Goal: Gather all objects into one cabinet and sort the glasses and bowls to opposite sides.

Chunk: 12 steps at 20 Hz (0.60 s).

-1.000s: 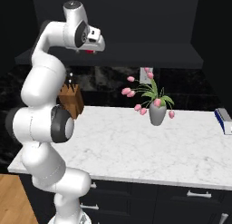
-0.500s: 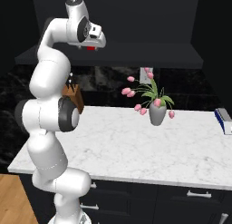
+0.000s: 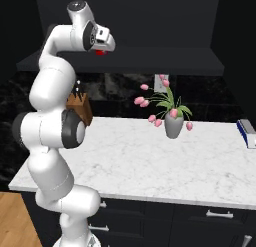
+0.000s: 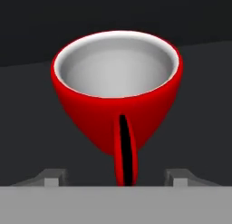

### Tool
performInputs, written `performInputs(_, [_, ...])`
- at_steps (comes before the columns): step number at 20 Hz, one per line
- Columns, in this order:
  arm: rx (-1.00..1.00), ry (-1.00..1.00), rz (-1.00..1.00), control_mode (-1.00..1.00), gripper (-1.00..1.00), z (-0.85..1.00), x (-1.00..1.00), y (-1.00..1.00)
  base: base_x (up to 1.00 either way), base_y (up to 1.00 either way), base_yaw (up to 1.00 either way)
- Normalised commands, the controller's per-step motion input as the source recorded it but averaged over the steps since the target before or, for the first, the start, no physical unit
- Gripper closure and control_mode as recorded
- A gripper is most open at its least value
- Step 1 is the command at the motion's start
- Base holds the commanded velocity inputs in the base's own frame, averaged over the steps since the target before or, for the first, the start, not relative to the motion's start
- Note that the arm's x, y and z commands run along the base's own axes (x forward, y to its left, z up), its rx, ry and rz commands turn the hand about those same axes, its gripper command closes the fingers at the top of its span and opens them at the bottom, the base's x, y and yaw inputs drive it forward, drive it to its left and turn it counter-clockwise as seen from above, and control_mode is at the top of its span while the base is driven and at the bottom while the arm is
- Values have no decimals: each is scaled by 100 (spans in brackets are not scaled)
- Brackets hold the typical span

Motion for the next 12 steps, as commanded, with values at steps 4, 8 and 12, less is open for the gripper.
performInputs(4, [0, -5, -7, -100, 100, 0, 19, 1, 0, 0, 0])
performInputs(8, [0, -2, -7, -100, 100, 0, 17, 0, 0, 0, 0])
performInputs(12, [0, -2, -6, -100, 100, 0, 8, 0, 0, 0, 0])
